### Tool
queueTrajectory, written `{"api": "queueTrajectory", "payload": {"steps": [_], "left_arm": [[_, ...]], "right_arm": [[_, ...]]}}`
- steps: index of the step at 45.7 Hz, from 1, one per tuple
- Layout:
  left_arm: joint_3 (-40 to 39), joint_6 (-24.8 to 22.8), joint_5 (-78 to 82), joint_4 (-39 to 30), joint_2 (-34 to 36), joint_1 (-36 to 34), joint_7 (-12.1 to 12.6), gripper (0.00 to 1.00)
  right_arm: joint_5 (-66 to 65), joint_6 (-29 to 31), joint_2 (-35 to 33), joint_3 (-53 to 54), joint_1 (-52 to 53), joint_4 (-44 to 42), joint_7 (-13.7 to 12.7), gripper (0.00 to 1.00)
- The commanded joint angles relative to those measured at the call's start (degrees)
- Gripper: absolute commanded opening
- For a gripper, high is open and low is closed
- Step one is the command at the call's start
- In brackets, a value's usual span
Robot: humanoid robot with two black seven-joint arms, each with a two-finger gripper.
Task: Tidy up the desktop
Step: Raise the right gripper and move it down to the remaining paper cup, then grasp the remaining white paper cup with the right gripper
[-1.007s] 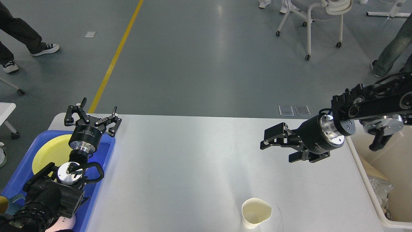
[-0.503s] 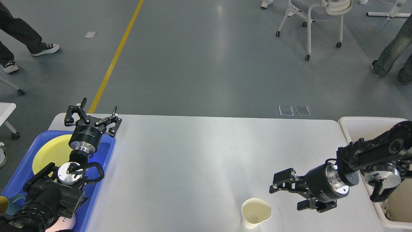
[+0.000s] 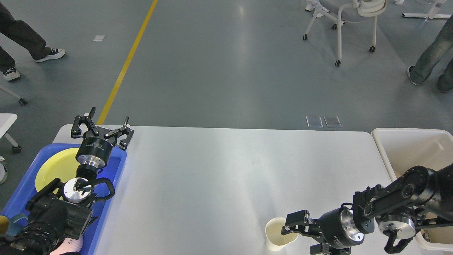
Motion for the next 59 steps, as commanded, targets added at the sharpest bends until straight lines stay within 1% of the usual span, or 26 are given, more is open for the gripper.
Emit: {"api": "queueTrajectory", "payload": {"steps": [1,3,5,6,7,9,12,13,14,16,17,18,22,25,40,43,50,54,59], "left_arm": [[0.0,0.0,0.0,0.0,0.0,0.1,0.0,1.0],[0.0,0.0,0.1,0.0,0.0,0.0,0.0,1.0],[0.0,0.0,0.0,0.0,0.0,0.0,0.0,1.0],[0.0,0.0,0.0,0.0,0.0,0.1,0.0,1.0],[0.0,0.0,0.0,0.0,0.0,0.1,0.0,1.0],[0.0,0.0,0.0,0.0,0.0,0.1,0.0,1.0],[0.0,0.0,0.0,0.0,0.1,0.0,0.0,1.0],[0.0,0.0,0.0,0.0,0.0,0.0,0.0,1.0],[0.0,0.0,0.0,0.0,0.1,0.0,0.0,1.0],[0.0,0.0,0.0,0.0,0.0,0.1,0.0,1.0],[0.0,0.0,0.0,0.0,0.1,0.1,0.0,1.0],[0.0,0.0,0.0,0.0,0.0,0.0,0.0,1.0],[0.0,0.0,0.0,0.0,0.0,0.1,0.0,1.0],[0.0,0.0,0.0,0.0,0.0,0.1,0.0,1.0],[0.0,0.0,0.0,0.0,0.0,0.1,0.0,1.0],[0.0,0.0,0.0,0.0,0.1,0.1,0.0,1.0],[0.0,0.0,0.0,0.0,0.0,0.0,0.0,1.0],[0.0,0.0,0.1,0.0,0.0,0.1,0.0,1.0],[0.0,0.0,0.1,0.0,0.0,0.1,0.0,1.0]], "right_arm": [[0.1,-5.3,2.0,0.9,-3.8,-2.0,0.5,1.0],[0.5,-6.8,2.5,1.0,-5.1,-2.6,1.0,1.0],[0.8,-8.4,3.2,1.0,-6.2,-3.1,1.4,0.96],[1.0,-8.9,3.4,1.0,-6.6,-3.4,1.5,0.93],[1.1,-9.5,3.7,1.0,-7.2,-3.6,1.6,0.86],[1.6,-10.6,4.2,1.0,-8.0,-4.2,1.7,0.68],[2.1,-12.4,5.0,1.0,-8.9,-4.9,1.7,0.35],[2.2,-13.0,5.0,1.0,-9.1,-5.0,1.7,0.26],[2.2,-13.3,5.1,1.0,-9.1,-4.9,1.7,0.19],[2.2,-13.9,5.1,1.0,-9.1,-4.9,1.8,0.13],[2.2,-14.0,5.0,1.0,-9.1,-4.8,1.9,0.04],[2.2,-14.1,5.0,1.0,-9.1,-4.7,2.2,0.0],[2.3,-17.1,5.0,1.4,-9.3,-4.2,3.2,0.0],[2.3,-18.4,5.2,1.5,-9.5,-4.1,3.2,0.0],[2.3,-18.7,4.6,1.5,-8.3,-3.9,3.3,0.0],[2.3,-18.8,3.0,1.5,-6.7,-3.8,3.3,0.0],[1.5,-18.0,-3.0,0.1,1.6,-1.6,3.2,0.0],[1.0,-15.5,-5.4,-2.6,8.5,-0.1,3.1,0.0],[-2.4,-7.3,-5.7,-7.1,20.0,0.7,3.0,0.0]]}}
